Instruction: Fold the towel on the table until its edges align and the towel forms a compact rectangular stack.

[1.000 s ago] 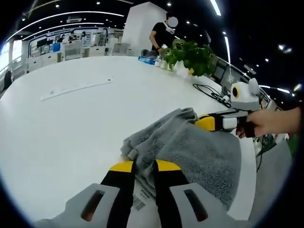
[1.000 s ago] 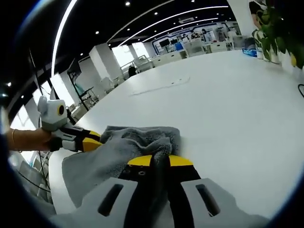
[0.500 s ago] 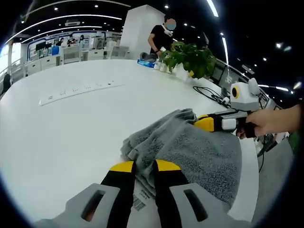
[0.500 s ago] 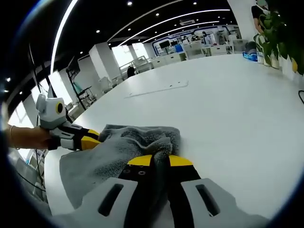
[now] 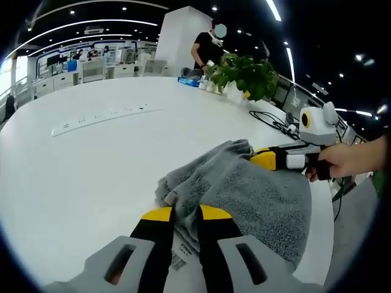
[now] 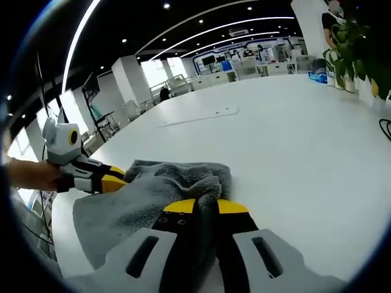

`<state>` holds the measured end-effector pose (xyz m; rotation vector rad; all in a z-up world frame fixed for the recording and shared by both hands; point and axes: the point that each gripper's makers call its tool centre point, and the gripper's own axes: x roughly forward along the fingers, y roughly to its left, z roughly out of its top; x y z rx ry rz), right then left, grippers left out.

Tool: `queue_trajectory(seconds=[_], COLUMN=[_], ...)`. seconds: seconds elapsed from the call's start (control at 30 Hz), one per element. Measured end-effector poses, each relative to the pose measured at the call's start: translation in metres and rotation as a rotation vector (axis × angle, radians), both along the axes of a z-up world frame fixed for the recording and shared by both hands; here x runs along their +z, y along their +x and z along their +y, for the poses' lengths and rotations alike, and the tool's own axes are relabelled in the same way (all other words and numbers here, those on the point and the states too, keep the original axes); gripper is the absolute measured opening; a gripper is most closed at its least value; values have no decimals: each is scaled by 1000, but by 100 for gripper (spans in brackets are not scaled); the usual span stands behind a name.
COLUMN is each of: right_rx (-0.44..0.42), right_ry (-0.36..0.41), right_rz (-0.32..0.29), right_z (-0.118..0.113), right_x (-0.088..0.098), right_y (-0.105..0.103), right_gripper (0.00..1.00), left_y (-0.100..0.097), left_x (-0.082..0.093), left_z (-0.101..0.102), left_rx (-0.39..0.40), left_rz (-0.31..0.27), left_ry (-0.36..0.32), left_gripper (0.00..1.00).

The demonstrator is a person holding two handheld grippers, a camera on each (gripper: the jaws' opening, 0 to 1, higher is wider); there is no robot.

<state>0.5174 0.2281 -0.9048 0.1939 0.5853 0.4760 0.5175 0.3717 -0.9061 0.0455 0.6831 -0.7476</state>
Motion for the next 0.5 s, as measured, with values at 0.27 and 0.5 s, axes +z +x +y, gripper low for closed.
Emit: queue_trajectory(seconds=[0.27,0.5], right_rx=[-22,-6], right_ry=[79,102], right_rz=[31,49], right_z=[0,-3], right_x=[1,14], right_y=[0,-1], right_gripper=[9,11], left_y=[-1,3], left_x=[0,25], left_z=[1,-1], left_rx=[44,47], left_rz=[36,-4], left_ry=[-18,-24], left_gripper=[14,17])
